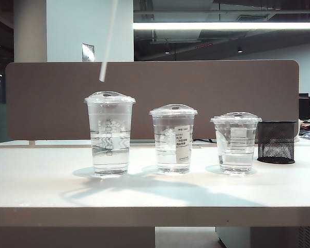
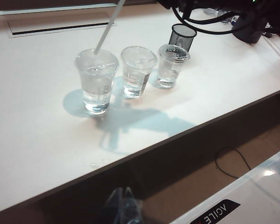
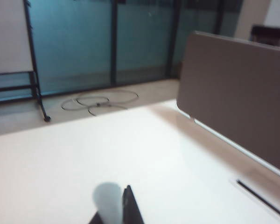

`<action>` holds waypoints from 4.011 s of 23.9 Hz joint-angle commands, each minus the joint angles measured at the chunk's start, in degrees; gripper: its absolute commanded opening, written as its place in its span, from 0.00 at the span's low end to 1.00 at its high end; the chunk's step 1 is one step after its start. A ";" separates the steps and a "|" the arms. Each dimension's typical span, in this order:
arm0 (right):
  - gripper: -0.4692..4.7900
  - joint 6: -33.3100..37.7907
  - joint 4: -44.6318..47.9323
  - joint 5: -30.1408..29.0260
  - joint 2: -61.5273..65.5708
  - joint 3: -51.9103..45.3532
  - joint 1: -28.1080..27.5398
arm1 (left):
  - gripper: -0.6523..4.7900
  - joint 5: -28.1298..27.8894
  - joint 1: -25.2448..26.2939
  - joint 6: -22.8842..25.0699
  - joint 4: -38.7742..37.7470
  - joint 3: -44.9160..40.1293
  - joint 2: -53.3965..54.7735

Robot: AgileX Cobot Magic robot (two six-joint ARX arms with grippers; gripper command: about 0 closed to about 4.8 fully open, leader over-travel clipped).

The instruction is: Pick up the straw and insert it into the large coffee cup.

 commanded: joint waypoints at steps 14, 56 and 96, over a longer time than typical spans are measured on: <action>0.09 0.13 -7.32 -0.31 -0.26 0.26 0.20 | 0.11 0.24 0.09 0.07 0.57 0.11 0.07; 0.09 -4.70 -18.45 11.61 -20.92 -8.15 -4.42 | 0.11 0.24 0.09 0.07 0.57 0.11 0.07; 0.09 6.03 -22.93 20.70 -80.02 -72.76 -27.30 | 0.11 0.24 0.09 0.07 0.57 0.11 0.09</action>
